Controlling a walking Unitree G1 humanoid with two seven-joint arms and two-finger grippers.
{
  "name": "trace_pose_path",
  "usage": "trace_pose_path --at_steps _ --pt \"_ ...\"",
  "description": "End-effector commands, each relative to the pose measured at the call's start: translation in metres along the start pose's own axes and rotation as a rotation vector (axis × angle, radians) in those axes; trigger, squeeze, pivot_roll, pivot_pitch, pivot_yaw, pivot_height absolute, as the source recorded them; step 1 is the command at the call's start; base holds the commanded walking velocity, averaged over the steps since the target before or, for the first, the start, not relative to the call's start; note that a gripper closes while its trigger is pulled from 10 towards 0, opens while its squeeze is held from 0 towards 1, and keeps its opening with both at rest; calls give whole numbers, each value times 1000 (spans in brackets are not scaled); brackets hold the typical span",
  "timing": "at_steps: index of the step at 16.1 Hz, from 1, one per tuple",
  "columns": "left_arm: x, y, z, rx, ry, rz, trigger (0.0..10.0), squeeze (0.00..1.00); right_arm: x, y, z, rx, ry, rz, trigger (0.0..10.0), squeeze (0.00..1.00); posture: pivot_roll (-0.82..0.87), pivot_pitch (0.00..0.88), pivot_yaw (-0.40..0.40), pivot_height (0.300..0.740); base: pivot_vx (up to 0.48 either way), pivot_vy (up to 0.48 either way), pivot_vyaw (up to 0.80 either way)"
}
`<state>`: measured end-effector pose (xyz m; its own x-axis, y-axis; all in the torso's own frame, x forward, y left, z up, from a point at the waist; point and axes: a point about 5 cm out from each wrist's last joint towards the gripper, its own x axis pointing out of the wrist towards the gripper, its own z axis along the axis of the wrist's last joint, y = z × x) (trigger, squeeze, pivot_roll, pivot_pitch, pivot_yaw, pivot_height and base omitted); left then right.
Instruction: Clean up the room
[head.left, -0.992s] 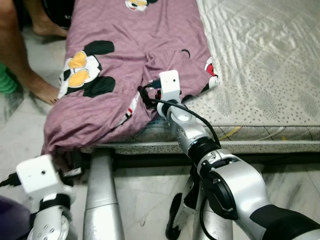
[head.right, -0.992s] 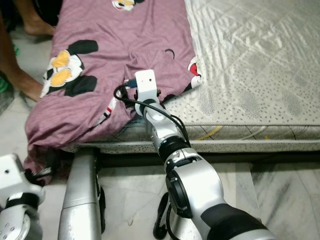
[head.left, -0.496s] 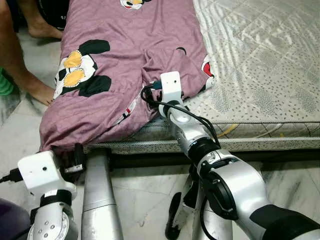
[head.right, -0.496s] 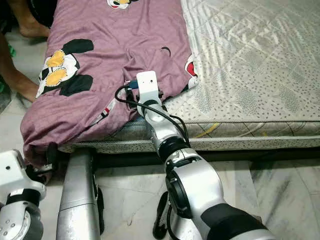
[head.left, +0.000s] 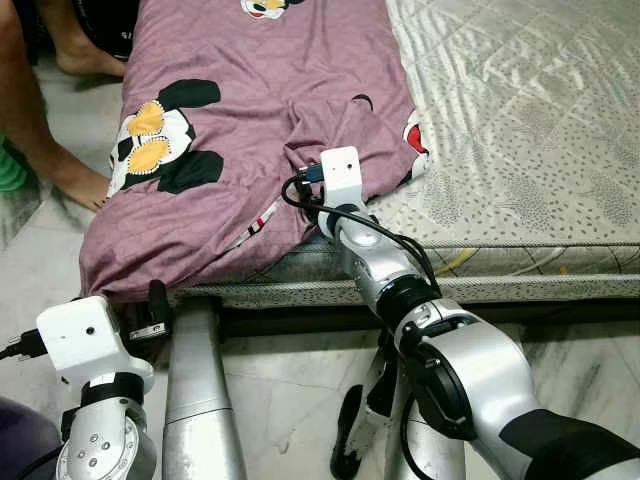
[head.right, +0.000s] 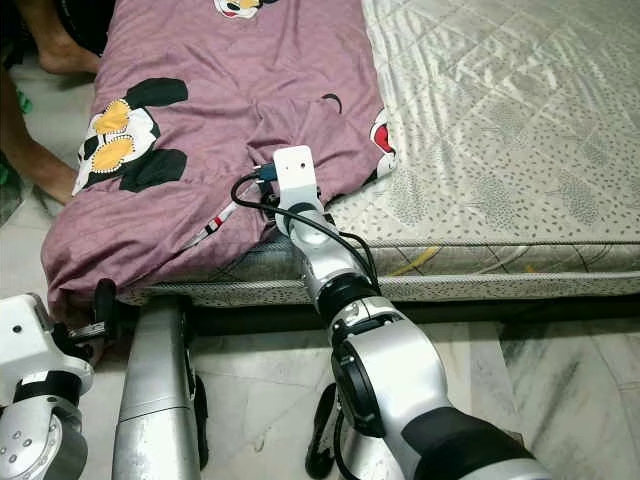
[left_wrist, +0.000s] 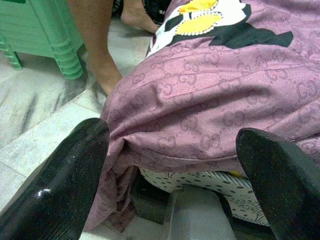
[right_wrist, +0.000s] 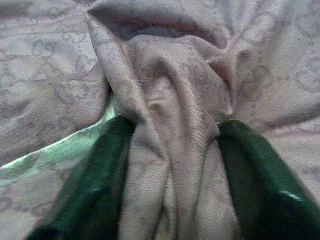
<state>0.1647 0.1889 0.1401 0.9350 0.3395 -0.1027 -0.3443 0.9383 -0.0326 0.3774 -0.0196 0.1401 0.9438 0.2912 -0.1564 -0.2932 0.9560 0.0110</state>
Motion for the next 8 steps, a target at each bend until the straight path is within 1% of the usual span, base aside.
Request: trace_pose_path --at_steps 1,3,5,6,7,8 --pt "-1 3 -5 12 25 22 10000 0 -8 41 -24 112 96 60 0 0 245 220 -108 488 0 0 0" --pt "1 3 -5 12 21 22 10000 0 -7 33 -23 137 88 33 0 0 240 214 -108 488 0 0 0" --pt "5 3 -5 10 15 23 10000 0 -6 16 -22 169 82 -19 0 0 233 206 -108 488 0 0 0" --pt "6 3 -5 10 14 23 10000 0 -6 12 -23 173 82 -32 0 0 231 203 -108 488 0 0 0" --pt "10 2 -4 5 7 24 10000 0 -7 -10 -30 226 109 -105 0 0 224 194 -108 488 0 0 0" --pt "11 2 -4 4 6 24 10000 0 -8 -15 -32 240 118 -121 0 0 222 193 -108 488 0 0 0"
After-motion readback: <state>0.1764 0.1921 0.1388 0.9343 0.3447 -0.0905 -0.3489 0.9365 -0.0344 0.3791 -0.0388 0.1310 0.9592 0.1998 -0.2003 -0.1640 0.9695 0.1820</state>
